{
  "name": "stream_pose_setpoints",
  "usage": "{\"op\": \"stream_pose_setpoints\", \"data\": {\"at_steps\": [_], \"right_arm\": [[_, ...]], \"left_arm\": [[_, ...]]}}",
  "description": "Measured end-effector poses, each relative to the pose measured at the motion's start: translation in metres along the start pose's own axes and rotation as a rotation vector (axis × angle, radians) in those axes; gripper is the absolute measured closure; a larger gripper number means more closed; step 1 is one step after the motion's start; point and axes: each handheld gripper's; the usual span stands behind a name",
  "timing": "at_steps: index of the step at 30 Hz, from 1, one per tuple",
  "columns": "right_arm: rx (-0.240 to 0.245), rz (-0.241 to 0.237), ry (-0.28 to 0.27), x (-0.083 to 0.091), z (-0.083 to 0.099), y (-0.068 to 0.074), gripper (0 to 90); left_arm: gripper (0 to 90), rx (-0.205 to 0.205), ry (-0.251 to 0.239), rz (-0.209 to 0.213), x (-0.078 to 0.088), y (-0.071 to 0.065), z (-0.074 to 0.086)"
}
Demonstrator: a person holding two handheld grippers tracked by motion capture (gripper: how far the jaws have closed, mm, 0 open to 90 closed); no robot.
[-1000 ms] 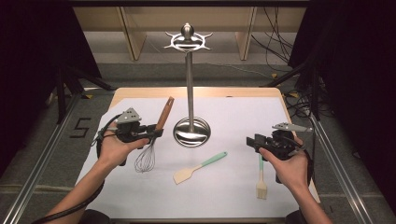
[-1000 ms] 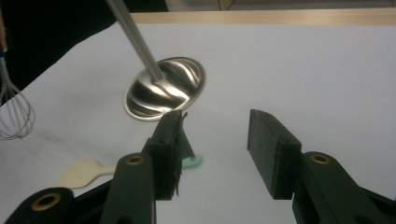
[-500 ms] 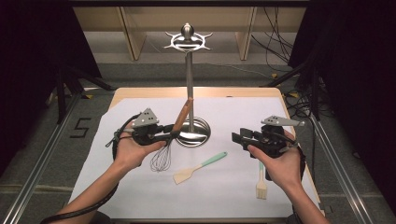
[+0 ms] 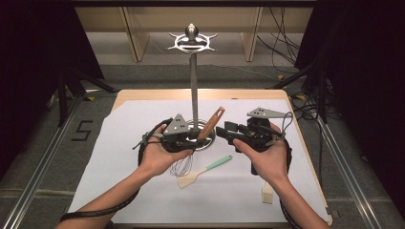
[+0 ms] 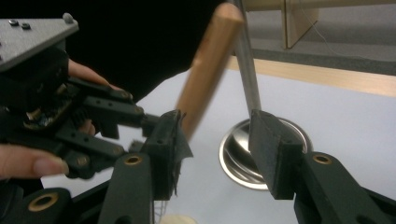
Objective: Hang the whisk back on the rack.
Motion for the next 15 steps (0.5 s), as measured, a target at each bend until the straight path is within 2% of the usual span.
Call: {"op": "stream_pose_setpoints", "data": {"at_steps": [4, 5, 6, 7, 9, 10, 11, 12, 13, 15], "right_arm": [[0.019, 0.004, -0.019, -0.004, -0.003, 0.001, 54.3], [0.001, 0.008, -0.020, -0.003, -0.005, 0.003, 54.3], [0.038, 0.070, -0.049, -0.006, -0.007, 0.002, 54.9], [0.019, 0.061, -0.049, -0.006, -0.008, 0.003, 55.2], [0.022, 0.064, -0.050, -0.005, -0.009, 0.001, 55.8], [0.003, 0.043, -0.051, -0.005, -0.010, 0.002, 58.2], [0.003, 0.043, -0.051, -0.005, -0.010, 0.002, 58.2], [0.014, 0.046, -0.056, -0.007, -0.010, 0.001, 59.9], [0.009, 0.054, -0.043, -0.007, -0.010, 0.002, 62.1], [0.008, 0.062, -0.057, -0.008, -0.010, 0.002, 65.3]], "left_arm": [[68.8, -0.011, -0.003, 0.005, -0.003, -0.003, -0.002], [68.8, -0.011, -0.008, 0.011, -0.004, -0.004, -0.002], [68.8, -0.009, -0.012, 0.008, -0.004, -0.006, -0.004], [68.8, -0.009, -0.012, 0.008, -0.004, -0.006, -0.004], [68.8, -0.019, -0.021, 0.002, -0.004, -0.008, -0.004], [68.7, -0.024, -0.022, 0.004, -0.005, -0.010, -0.004], [68.8, -0.024, -0.022, 0.004, -0.005, -0.010, -0.004], [68.8, -0.042, -0.021, 0.005, -0.005, -0.010, -0.004], [68.7, -0.028, -0.020, 0.007, -0.005, -0.012, -0.004], [68.8, -0.030, -0.025, 0.013, -0.006, -0.013, -0.003]]}}
Point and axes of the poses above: each handheld gripper's, and its own axes: x roughly backward along the jaws, z roughly out of its underside, y roughly to its left, and after that the axes turned 11 degrees about x, right-handed
